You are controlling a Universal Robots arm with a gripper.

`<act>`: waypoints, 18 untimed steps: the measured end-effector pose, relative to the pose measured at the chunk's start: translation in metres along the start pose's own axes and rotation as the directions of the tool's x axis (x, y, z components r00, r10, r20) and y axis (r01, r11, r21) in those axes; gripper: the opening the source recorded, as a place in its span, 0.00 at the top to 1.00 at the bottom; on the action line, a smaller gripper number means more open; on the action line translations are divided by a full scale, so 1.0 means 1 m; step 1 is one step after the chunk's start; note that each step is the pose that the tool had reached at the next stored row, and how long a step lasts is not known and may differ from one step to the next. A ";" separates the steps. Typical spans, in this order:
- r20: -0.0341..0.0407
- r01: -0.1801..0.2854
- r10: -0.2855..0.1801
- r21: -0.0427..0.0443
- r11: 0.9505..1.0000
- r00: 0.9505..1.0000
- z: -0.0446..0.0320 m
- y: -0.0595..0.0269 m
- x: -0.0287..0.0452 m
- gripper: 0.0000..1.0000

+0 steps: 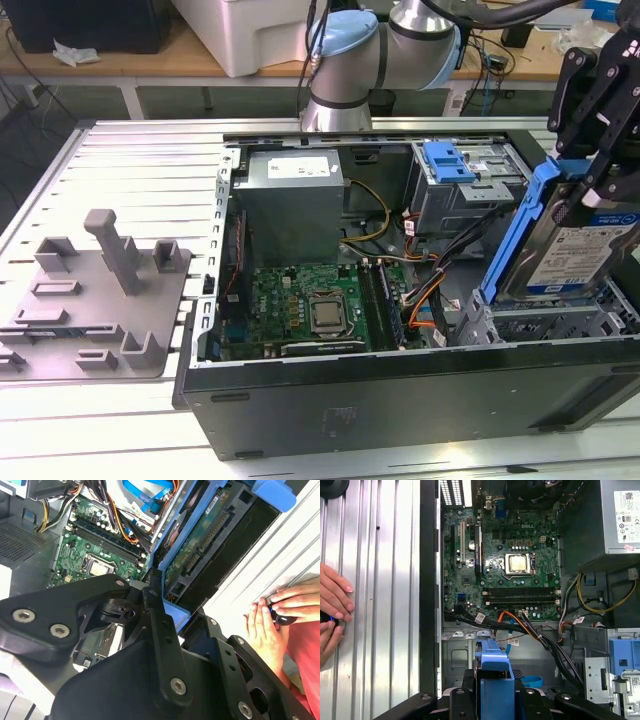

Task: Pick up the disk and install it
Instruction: 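Insert the disk into the insertion slot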

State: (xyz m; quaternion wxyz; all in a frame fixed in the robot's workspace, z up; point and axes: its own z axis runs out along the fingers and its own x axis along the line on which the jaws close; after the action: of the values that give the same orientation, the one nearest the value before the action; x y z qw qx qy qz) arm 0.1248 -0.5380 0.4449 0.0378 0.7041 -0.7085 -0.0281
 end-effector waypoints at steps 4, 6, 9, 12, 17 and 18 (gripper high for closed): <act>0.000 0.000 0.000 0.000 1.000 1.000 0.0003 0.0000 -0.0001 0.63; 0.000 0.000 0.000 0.000 1.000 1.000 0.0008 -0.0001 -0.0001 0.63; 0.000 0.000 0.000 0.000 1.000 1.000 0.0013 -0.0001 -0.0001 0.63; 0.000 0.000 0.000 0.000 1.000 1.000 0.0021 -0.0002 -0.0001 0.63; 0.000 0.000 0.000 0.000 1.000 1.000 0.0032 -0.0003 -0.0001 0.63; 0.000 0.000 0.000 0.000 1.000 1.000 0.0033 -0.0003 -0.0001 0.63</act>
State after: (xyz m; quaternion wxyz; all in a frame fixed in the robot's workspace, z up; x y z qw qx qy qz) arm 0.1248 -0.5379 0.4415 0.0379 0.7041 -0.7085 -0.0280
